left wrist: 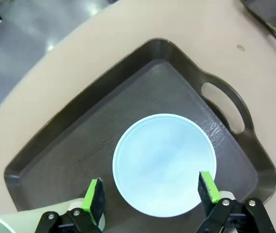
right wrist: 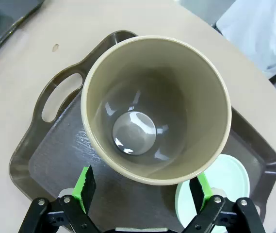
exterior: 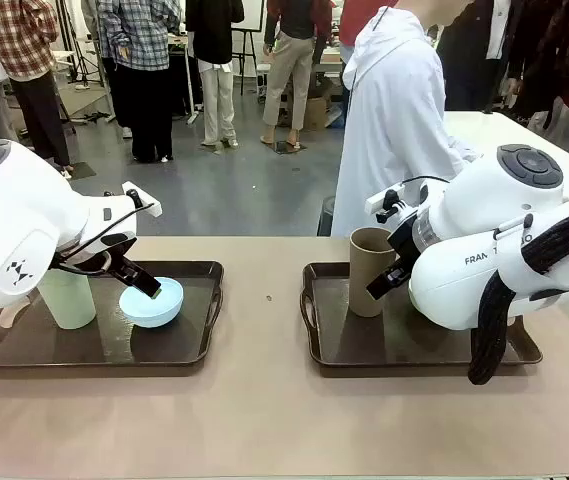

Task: Set up a tray with a mat and arrange the tableware.
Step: Pick up the Picnic Bowl and Reusable plastic cup from the Handle tray in front of the human's position and hold them in the air.

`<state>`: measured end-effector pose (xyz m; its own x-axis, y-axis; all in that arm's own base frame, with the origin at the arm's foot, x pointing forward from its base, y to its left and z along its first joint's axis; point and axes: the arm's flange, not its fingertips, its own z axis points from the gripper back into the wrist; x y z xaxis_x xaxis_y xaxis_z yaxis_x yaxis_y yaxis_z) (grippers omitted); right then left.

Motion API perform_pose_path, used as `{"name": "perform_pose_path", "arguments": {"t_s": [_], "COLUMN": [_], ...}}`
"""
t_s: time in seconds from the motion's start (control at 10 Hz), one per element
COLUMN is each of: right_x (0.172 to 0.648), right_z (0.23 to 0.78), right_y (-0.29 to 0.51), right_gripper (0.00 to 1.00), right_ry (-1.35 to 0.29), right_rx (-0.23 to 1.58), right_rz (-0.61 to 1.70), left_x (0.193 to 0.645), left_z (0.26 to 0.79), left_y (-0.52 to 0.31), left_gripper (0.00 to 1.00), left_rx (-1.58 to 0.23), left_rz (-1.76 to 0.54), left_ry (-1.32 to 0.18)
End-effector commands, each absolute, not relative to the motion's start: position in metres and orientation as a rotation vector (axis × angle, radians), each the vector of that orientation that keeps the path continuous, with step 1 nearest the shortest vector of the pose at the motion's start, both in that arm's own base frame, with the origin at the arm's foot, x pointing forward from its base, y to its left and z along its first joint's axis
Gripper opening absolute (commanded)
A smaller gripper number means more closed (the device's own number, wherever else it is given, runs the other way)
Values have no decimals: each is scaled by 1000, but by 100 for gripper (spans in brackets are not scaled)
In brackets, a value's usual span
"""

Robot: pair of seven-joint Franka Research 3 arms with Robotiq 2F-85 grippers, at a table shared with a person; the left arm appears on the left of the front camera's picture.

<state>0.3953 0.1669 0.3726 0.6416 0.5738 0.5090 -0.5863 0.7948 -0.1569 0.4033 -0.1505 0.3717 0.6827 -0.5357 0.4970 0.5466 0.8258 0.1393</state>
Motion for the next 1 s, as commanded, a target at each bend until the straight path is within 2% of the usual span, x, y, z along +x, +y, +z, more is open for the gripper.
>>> {"name": "perform_pose_path", "arguments": {"t_s": [0.0,0.9], "right_x": [395,395], "right_z": [373,373], "right_y": [167,167], "right_gripper": [100,100], "right_ry": [-572,-572], "right_rx": [23,23], "right_rz": [661,661], "left_x": [403,403], "left_z": [372,372], "left_y": [-150,-150], "left_gripper": [100,100], "left_rx": [-21,-21], "left_rz": [-607,-607], "left_ry": [-551,-551]}}
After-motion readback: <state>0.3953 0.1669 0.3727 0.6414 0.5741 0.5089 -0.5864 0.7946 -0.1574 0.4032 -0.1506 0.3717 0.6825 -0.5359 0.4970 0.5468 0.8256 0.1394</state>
